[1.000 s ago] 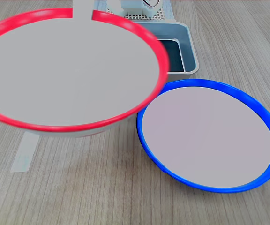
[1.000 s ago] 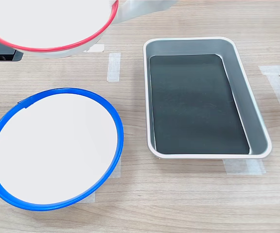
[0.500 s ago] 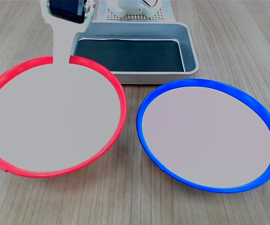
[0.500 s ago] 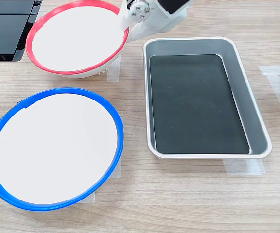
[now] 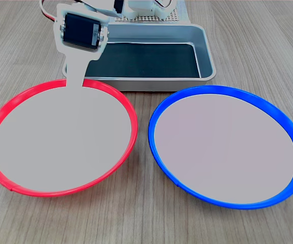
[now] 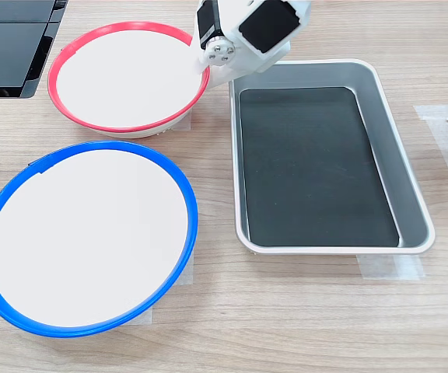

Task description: Lift the stacked dish and set it down on the table.

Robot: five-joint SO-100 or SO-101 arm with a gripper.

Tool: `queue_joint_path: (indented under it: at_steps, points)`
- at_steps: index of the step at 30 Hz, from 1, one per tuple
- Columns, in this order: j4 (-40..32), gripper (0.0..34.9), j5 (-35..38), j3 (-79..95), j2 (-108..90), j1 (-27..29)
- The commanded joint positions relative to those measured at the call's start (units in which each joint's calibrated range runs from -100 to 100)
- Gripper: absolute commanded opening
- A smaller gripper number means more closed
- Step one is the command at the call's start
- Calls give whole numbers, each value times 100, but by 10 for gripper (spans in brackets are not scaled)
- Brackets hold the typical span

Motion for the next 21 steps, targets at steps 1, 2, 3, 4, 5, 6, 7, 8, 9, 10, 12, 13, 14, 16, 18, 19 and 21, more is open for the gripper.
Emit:
queue_joint_path:
  at_steps: [1, 2, 3, 4, 5, 6, 7, 8, 9, 10, 12, 13, 14, 16, 18, 19, 21]
  points:
    - [-45, 31, 122, -37, -175, -93]
    - [-45, 37, 151, 27, -251, -102]
    - [-28, 45, 171, 100, -345, -102]
    - [-3, 55, 186, 164, -439, -102]
    - [38, 61, 195, 227, -550, -102]
    - [170, 68, 200, 291, -729, -102]
    - [294, 73, 200, 346, -900, -112]
    - [401, 75, 205, 409, -1062, -112]
    - [525, 79, 215, 500, -1241, -112]
    - [657, 80, 234, 591, -1454, -112]
    - [979, 78, 288, 828, -1932, -121]
    - [1185, 75, 317, 937, -2196, -140]
    - [1425, 73, 322, 1083, -2563, -159]
    - [1846, 68, 298, 1311, -3245, -253]
    - [2060, 52, 195, 1538, -3851, -366]
    - [2135, 31, 98, 1675, -4209, -441]
    - [2184, 1, -381, 2257, -5394, -676]
